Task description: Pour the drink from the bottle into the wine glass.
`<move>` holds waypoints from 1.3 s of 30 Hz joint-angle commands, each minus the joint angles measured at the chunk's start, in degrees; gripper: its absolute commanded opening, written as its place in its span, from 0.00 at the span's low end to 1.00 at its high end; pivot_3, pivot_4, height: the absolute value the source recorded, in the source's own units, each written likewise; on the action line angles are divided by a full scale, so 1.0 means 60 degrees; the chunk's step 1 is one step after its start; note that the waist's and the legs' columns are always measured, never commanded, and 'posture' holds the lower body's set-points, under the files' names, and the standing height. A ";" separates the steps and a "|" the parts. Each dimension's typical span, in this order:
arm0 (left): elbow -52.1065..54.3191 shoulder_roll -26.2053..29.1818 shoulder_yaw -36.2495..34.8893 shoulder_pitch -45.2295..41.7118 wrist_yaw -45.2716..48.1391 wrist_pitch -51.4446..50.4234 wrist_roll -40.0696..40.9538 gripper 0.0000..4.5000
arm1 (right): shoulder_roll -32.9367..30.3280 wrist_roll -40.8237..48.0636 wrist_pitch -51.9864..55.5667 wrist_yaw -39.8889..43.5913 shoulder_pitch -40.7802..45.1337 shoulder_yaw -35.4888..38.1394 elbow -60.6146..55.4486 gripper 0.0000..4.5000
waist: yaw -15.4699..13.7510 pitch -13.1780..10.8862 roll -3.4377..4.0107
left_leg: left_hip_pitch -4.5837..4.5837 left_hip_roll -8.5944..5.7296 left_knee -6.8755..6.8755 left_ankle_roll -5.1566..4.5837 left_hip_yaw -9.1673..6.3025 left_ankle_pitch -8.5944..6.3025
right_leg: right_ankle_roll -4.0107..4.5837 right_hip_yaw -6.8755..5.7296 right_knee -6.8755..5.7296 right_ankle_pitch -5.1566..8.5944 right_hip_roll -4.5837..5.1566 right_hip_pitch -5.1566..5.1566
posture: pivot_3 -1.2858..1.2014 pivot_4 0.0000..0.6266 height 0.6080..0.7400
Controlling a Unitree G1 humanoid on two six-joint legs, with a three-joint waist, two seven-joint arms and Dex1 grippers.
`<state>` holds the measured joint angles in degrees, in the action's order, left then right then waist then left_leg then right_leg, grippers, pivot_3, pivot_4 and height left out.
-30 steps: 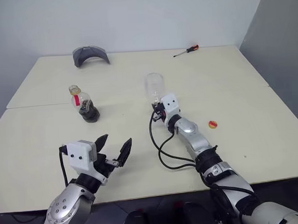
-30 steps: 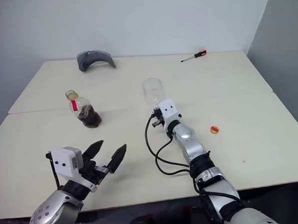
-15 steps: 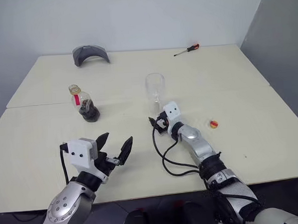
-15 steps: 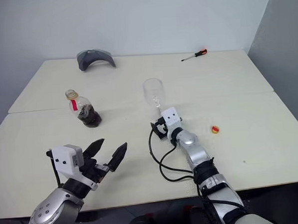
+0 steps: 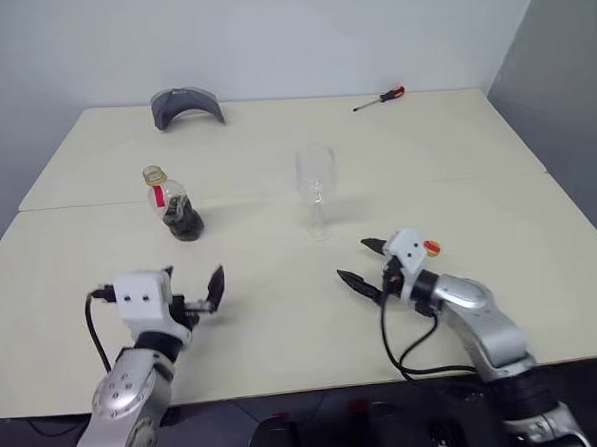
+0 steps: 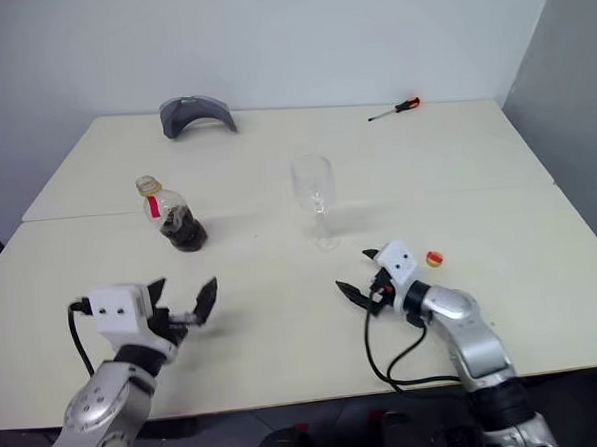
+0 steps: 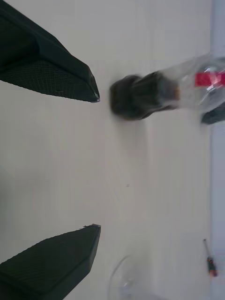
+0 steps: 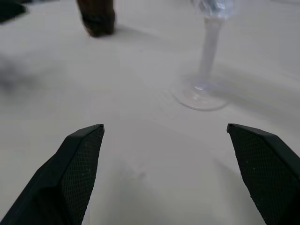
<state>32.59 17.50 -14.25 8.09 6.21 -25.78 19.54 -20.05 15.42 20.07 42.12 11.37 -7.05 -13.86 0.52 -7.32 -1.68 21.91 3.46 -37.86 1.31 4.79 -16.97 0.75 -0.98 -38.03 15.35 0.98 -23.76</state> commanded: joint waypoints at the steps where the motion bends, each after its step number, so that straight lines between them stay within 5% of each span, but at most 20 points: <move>1: -0.0663 -0.0084 -0.0251 -0.0598 -0.0280 0.0469 -0.0412 1.00 | -0.0581 0.1313 0.0490 0.0757 -0.0120 0.0551 -0.1564 0.99 | -0.0020 0.0000 0.0000 | -0.0001 -0.0001 0.0000 0.0000 -0.0001 0.0000 | 0.0000 0.0001 0.0003 0.0000 0.0000 0.0002 | 0.52 0.24 1.00; 9: -0.1922 -0.0158 -0.0310 -0.1547 -0.0519 0.1100 -0.1013 1.00 | -0.1065 0.2536 0.1409 0.0622 -0.0063 0.0641 -0.2974 0.99 | -0.0060 -0.0008 -0.0016 | -0.0002 0.0002 -0.0002 0.0001 -0.0008 -0.0002 | 0.0000 0.0007 0.0004 0.0000 -0.0011 0.0002 | 0.52 0.24 1.00; 39: -0.6161 0.0180 -0.0370 -0.4142 0.0091 0.3209 -0.1427 1.00 | -0.0378 0.2251 0.1474 -0.0550 0.0771 -0.0075 -0.2584 0.99 | -0.0071 -0.0010 -0.0020 | 0.0001 0.0005 -0.0013 0.0008 -0.0002 0.0001 | -0.0001 -0.0005 -0.0002 0.0000 -0.0006 0.0004 | 0.52 0.24 1.00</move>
<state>-4.61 17.66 -15.95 -15.65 6.10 -8.10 11.17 -22.40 28.40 30.36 38.63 15.40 -8.03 -27.95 0.10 -7.38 -1.80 21.91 3.49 -37.94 1.36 4.79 -16.97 0.75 -1.01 -38.04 15.35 0.94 -23.74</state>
